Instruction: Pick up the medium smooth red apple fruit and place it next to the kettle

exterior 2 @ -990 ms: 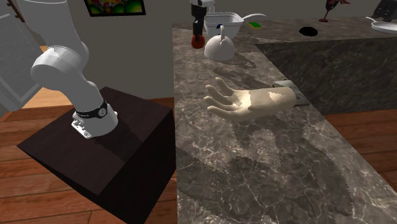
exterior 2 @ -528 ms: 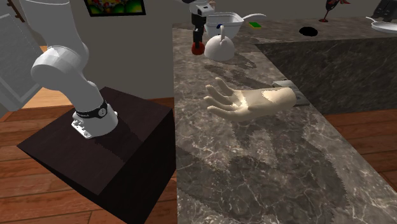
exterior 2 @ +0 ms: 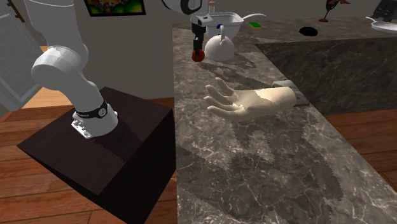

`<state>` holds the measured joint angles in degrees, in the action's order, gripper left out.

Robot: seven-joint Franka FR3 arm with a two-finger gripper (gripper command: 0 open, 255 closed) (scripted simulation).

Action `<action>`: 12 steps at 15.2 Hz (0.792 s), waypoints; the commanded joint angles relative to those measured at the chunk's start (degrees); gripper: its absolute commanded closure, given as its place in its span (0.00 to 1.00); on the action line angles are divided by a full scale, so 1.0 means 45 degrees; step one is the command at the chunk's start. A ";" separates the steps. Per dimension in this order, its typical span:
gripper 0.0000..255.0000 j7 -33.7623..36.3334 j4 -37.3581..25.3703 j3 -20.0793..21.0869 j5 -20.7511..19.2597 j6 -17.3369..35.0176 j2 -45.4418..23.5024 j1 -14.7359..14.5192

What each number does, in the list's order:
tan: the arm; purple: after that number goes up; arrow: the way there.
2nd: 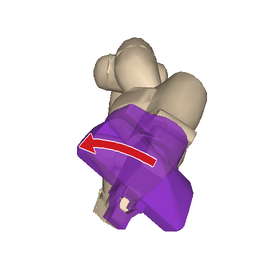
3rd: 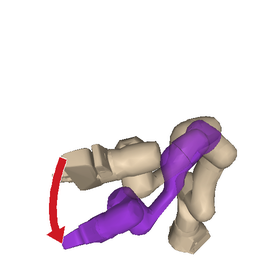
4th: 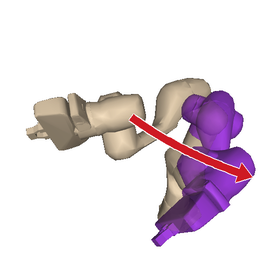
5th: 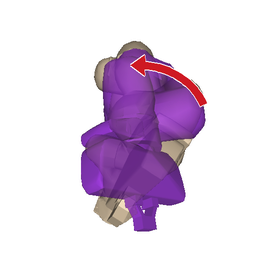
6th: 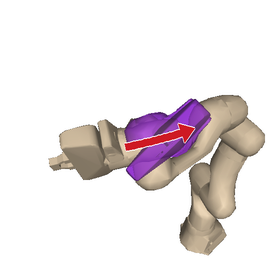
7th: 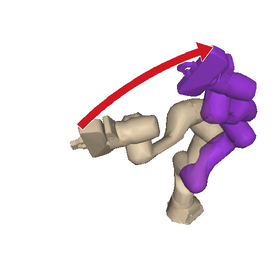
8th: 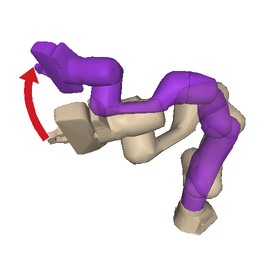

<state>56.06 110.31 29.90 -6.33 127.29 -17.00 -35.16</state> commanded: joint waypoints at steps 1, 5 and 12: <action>1.00 0.0028 0.0113 -0.0034 -0.0074 0.0217 -0.0111 -0.0015; 1.00 0.0028 0.0113 -0.0034 -0.0074 0.0217 -0.0111 -0.0015; 0.00 0.0028 0.0113 -0.0035 -0.0074 0.0217 -0.0111 -0.0015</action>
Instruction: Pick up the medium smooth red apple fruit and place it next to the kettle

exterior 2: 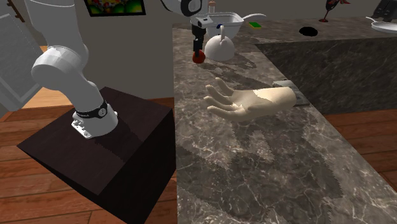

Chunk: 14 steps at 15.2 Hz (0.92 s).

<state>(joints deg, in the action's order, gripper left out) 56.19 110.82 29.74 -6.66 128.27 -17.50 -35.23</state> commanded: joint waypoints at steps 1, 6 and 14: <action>0.00 0.0000 0.0000 0.0000 0.0000 0.0000 0.0000 0.0000; 0.00 -0.0361 -0.0624 0.0187 0.0549 -0.1375 0.0858 0.0238; 0.00 -0.0362 -0.0624 0.0185 0.0550 -0.1375 0.0858 0.0236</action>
